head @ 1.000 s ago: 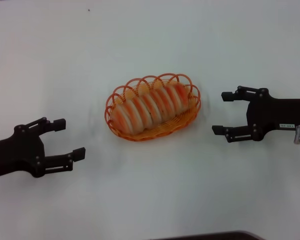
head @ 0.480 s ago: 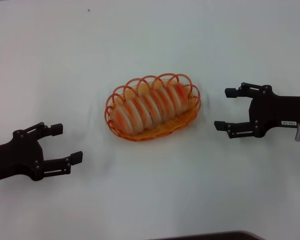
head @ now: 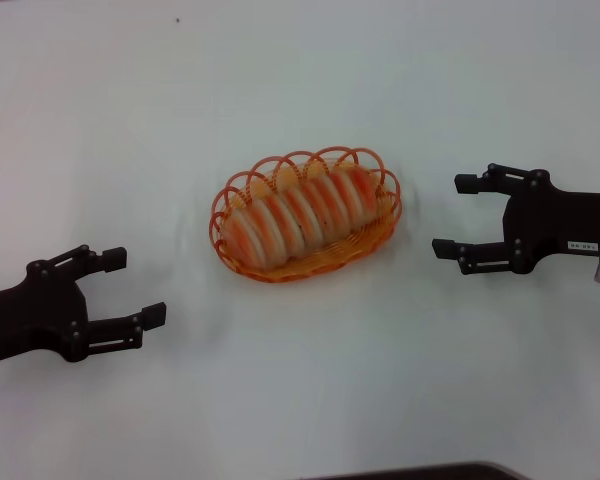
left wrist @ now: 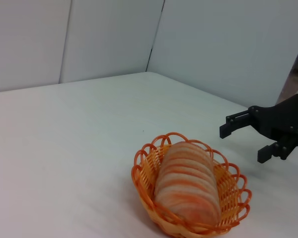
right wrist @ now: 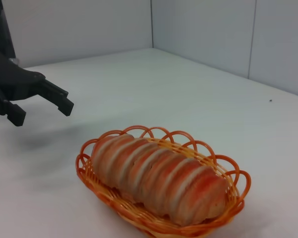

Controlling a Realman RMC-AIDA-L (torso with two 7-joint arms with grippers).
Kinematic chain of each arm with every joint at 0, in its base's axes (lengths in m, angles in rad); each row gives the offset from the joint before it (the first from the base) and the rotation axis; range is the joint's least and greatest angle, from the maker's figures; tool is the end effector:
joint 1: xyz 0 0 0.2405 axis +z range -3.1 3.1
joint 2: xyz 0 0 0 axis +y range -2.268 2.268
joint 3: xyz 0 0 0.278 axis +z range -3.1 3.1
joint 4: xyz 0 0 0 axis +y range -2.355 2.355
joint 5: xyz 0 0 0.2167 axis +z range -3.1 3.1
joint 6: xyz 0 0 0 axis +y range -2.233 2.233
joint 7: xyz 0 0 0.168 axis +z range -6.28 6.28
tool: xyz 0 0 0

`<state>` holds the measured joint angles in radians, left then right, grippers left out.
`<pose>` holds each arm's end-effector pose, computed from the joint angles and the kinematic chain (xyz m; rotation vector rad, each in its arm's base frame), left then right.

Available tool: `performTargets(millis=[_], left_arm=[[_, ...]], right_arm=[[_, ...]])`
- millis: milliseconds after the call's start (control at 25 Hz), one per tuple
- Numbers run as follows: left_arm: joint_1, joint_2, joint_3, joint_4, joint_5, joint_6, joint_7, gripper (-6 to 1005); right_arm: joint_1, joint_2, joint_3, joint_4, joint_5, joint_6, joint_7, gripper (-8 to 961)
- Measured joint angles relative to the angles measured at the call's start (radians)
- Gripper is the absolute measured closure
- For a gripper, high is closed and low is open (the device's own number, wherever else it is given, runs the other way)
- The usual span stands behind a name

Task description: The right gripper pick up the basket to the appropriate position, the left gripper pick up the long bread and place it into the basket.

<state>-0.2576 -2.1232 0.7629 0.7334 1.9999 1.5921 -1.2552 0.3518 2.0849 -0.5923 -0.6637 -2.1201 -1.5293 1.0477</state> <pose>-0.3333 0.2668 -0.0470 -2.7093 -0.6993 -0.6151 0.3507 0.2961 -0.0293 -2.6627 0.4570 0.4588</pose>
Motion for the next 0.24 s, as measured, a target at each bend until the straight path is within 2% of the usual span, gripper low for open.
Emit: performTargets(millis=[240], left_arm=[[-0.001, -0.003, 0.002, -0.004, 0.000, -0.002, 0.010, 58]], right_arm=[[0.004, 0.001, 0.022, 0.002, 0.001, -0.012, 0.000, 8]])
